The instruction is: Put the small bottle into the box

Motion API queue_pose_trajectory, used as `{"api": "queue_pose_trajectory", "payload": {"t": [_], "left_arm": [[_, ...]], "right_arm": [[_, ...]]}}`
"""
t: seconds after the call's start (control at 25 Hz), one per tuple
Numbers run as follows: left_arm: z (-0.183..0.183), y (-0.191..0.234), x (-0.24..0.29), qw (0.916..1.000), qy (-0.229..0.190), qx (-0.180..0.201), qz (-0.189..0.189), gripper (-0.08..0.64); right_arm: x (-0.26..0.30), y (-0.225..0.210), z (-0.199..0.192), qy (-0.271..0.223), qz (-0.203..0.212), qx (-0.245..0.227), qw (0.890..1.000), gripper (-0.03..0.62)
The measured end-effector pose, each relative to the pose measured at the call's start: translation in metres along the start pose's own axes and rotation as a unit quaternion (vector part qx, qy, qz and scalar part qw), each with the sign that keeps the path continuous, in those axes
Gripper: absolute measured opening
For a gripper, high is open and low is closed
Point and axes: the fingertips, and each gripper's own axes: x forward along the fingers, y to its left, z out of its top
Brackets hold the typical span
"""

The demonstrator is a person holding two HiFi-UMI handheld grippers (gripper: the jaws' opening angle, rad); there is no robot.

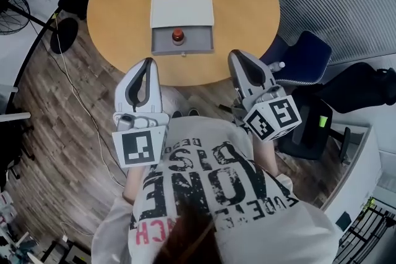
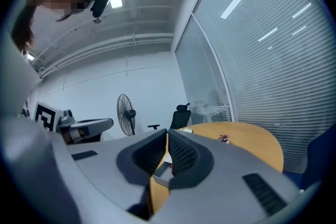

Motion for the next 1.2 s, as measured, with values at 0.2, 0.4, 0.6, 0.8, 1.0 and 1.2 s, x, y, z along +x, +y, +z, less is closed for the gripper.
{"api": "queue_pose_trajectory", "payload": {"t": [0.2,0.4,0.6,0.8,1.0,1.2], "left_arm": [[-0.006,-0.002,0.012,0.9999,0.007,0.005,-0.015,0.011],[-0.007,-0.004,0.023,0.9996,0.010,-0.003,-0.028,0.011],[-0.007,-0.004,0.027,0.9993,0.012,-0.007,-0.033,0.011],[-0.008,-0.008,0.030,0.9990,0.014,-0.006,-0.041,0.011],[-0.007,-0.009,0.029,0.9989,0.012,-0.007,-0.044,0.011],[-0.007,-0.007,0.029,0.9989,0.013,-0.009,-0.044,0.011]], "right_arm": [[0.005,-0.004,-0.001,0.003,-0.006,-0.003,1.000,0.018],[0.010,-0.008,-0.003,0.005,-0.010,0.000,1.000,0.018],[0.015,-0.007,-0.003,0.005,-0.009,-0.001,1.000,0.018],[0.015,-0.007,-0.003,0.003,-0.010,0.000,1.000,0.018],[0.014,-0.008,-0.004,0.001,-0.013,-0.002,1.000,0.018],[0.016,-0.004,-0.005,0.006,-0.012,-0.005,1.000,0.018]]}}
